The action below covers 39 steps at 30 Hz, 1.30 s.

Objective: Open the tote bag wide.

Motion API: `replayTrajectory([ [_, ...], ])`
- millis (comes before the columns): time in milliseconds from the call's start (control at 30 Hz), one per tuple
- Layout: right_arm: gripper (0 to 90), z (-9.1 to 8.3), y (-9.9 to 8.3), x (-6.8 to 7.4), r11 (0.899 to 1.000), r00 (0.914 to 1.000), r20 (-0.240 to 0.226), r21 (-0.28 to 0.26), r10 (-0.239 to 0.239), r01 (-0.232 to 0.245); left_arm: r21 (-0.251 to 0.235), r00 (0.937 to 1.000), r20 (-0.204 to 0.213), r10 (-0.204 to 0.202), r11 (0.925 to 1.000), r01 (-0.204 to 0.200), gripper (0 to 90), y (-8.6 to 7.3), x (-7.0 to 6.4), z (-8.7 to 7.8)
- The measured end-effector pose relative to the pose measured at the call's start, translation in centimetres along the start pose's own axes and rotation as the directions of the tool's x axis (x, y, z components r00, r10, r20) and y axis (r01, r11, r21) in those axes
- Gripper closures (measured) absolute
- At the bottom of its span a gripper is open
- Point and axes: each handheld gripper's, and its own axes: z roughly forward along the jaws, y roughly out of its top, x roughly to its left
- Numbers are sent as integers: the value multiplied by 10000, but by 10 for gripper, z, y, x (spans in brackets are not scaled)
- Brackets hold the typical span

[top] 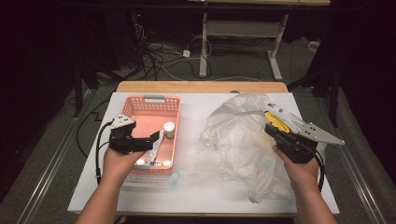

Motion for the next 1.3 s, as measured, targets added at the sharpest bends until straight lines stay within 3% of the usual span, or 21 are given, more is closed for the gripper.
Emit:
replayTrajectory([
  [200, 900, 0, 0, 0, 10000, 10000, 0, 2, 46, -46, 535, 9995, -293, 129, 9985, -114, 0, 14, 6, 20],
  [400, 900, 0, 1, 0, 10000, 10000, -9, -54, 45, -45, 1204, 9992, -389, -80, 9926, 126, 0, 18, 17, 38],
  [600, 900, -1, 0, -2, 10000, 10000, 8, -35, 36, -36, 1973, 9989, -390, -246, 9798, 318, 0, 15, 25, 53],
  [867, 900, -1, 0, -2, 10000, 10000, -10, -51, 66, -66, 3060, 9980, -525, -342, 9508, 487, 5, 13, 30, 70],
  [1000, 900, 0, 0, -1, 9999, 9999, -26, -19, 120, -120, 3720, 9981, -579, -230, 9272, 430, 17, 12, 31, 77],
  [1233, 900, 0, -1, -2, 9999, 9999, -38, 5, 137, -137, 4725, 9993, -376, -10, 8811, 186, 122, 10, 29, 89],
  [1300, 900, 1, -2, -2, 9998, 9998, -39, 23, 181, -181, 4892, 9995, -302, 43, 8721, 111, 149, 10, 28, 92],
])
